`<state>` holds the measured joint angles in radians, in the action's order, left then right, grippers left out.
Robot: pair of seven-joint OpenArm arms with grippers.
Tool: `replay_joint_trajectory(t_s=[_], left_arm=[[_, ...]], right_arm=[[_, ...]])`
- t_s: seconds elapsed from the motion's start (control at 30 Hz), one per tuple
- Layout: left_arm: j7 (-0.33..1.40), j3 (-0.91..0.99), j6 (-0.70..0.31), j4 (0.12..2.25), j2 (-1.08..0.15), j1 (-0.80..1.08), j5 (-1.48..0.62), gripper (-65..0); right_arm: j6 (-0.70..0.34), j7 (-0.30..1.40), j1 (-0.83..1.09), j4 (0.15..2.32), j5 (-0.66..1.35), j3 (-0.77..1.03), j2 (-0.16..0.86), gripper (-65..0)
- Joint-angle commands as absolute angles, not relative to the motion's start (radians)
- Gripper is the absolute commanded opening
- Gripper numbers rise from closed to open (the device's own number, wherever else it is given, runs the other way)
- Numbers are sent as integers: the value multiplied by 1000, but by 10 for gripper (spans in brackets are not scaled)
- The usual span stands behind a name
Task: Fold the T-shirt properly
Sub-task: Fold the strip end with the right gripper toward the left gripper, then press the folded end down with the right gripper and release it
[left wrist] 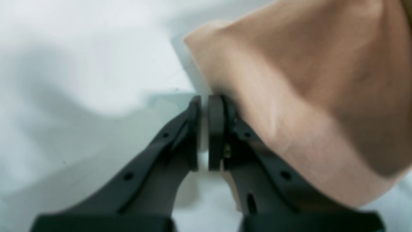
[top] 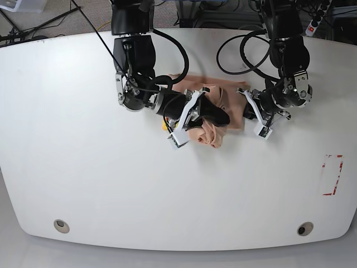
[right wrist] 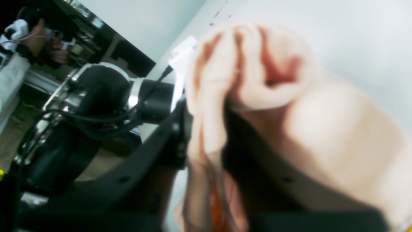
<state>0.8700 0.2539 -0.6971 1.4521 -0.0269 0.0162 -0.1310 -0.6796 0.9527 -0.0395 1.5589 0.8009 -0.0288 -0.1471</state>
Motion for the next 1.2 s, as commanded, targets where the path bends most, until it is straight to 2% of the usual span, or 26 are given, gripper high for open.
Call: replay_joint_trajectory(t_s=[0.0, 0.13, 0.23, 0.3, 0.4, 0.6, 0.83, 1.0, 1.17], left_arm=[[961, 249, -698, 1446, -19, 30, -71, -628], [960, 249, -698, 1446, -18, 28, -73, -628], [960, 249, -698, 1446, -16, 25, -73, -626], [960, 251, -698, 1446, -16, 24, -74, -626], [960, 277, -698, 1474, -16, 22, -87, -626], [964, 409, -698, 1636, -33, 30, -242, -626], [964, 553, -698, 1751, -199, 73, -263, -626], [961, 607, -698, 1751, -325, 120, -263, -626], [960, 627, -698, 1758, -363, 147, -265, -626]], right_arm=[[-687, 888, -68, 1531, 825, -70, -157, -425], [-687, 863, -73, 1475, 825, -114, -148, -209], [-685, 852, -71, 1474, 825, -137, -139, -103], [-685, 854, -65, 1497, 825, -137, -137, -79], [-685, 855, -41, 1558, 831, -137, -134, -108], [-685, 855, 10, 1695, 826, -137, -47, -181], [-685, 855, 33, 1690, 796, -137, 27, -338], [-685, 855, 35, 1689, 677, -140, 21, -447], [-685, 846, -10, 1616, 487, -145, -44, -468]])
